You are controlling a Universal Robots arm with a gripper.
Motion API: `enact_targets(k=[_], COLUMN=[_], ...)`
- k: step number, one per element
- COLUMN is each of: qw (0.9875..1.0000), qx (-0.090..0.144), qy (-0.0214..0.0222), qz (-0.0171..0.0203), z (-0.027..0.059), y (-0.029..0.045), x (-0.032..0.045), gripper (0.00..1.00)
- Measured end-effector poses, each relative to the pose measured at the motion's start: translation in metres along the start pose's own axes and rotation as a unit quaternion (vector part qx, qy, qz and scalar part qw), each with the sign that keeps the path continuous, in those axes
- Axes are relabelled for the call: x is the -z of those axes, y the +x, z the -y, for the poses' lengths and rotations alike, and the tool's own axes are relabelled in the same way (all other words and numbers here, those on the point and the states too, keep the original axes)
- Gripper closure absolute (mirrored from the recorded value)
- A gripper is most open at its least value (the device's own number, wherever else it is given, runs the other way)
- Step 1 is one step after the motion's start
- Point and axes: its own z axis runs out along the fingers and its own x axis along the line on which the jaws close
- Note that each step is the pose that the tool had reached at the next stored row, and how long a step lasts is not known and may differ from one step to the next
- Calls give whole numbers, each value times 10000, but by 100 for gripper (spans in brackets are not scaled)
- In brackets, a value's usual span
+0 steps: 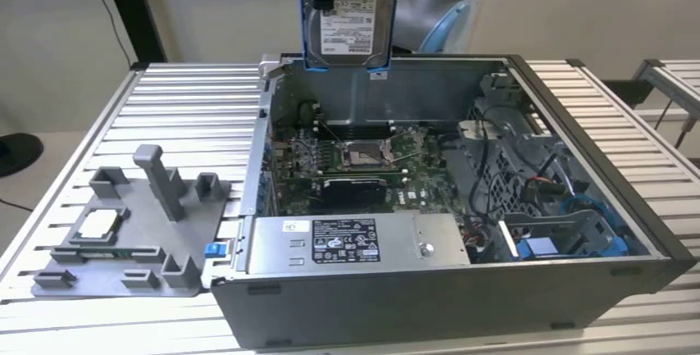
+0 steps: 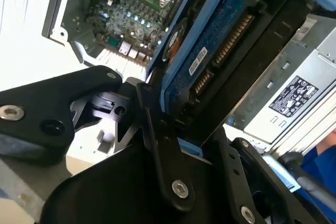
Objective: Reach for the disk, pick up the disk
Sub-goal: 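Pick up the disk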
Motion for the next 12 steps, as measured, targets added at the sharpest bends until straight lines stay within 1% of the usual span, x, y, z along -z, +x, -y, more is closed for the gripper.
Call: enact_targets(k=[12], qw=[10000], qx=[1], qy=[-3], qz=[0], z=[299], y=[-24], x=[-1], gripper=[100])
